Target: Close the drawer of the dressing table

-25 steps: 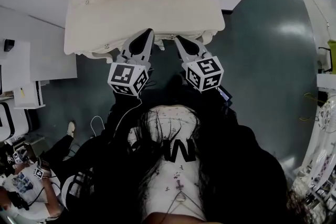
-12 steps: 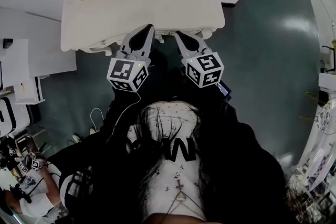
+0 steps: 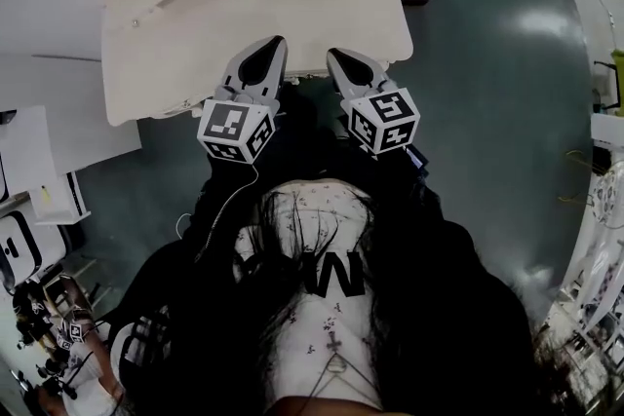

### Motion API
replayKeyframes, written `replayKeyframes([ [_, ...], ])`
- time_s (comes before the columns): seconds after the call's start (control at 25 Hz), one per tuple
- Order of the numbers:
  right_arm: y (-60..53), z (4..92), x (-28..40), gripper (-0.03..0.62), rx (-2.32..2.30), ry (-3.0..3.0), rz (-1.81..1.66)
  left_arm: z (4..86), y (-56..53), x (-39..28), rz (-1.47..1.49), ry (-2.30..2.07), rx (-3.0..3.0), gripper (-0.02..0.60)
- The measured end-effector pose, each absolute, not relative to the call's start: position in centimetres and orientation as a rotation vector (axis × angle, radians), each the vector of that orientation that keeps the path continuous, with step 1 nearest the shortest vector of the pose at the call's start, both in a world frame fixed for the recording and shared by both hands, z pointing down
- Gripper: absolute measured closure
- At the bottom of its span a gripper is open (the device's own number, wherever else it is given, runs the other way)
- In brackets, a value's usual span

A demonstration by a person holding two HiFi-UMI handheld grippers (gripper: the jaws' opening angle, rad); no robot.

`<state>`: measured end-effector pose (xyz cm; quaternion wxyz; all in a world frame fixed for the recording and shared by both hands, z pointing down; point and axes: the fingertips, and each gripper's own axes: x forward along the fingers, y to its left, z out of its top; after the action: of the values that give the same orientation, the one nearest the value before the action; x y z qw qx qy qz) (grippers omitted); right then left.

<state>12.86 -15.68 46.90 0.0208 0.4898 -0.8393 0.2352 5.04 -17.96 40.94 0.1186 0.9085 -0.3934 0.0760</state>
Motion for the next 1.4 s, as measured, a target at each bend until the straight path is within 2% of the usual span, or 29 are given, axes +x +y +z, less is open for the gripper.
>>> replayKeyframes([
  [0.48, -23.1, 49.7, 11.2, 0.585, 1.559, -2.481, 0.778, 41.2, -26.3, 3.4, 0.256, -1.054, 2.700, 0.583],
  [0.84, -27.3, 53.3, 13.4, 0.585, 1.670, -2.298, 0.816, 41.5, -30.0, 2.3, 0.240, -0.989, 2.718, 0.583],
  [0.88, -27.8, 53.9, 13.5, 0.579, 1.673, -2.281, 0.828, 41.6, -30.4, 2.2, 0.239, -0.985, 2.719, 0.583],
  [0.92, -28.3, 54.5, 13.7, 0.539, 1.672, -2.267, 0.839, 41.7, -30.7, 2.0, 0.239, -0.981, 2.719, 0.583],
  [1.24, -32.1, 59.3, 14.4, 0.536, 1.623, -2.126, 0.843, 42.1, -32.7, 0.9, 0.228, -0.976, 2.709, 0.583],
  [1.4, -34.0, 61.5, 14.9, 0.513, 1.609, -2.028, 0.825, 42.5, -33.4, 0.4, 0.236, -0.985, 2.691, 0.583],
])
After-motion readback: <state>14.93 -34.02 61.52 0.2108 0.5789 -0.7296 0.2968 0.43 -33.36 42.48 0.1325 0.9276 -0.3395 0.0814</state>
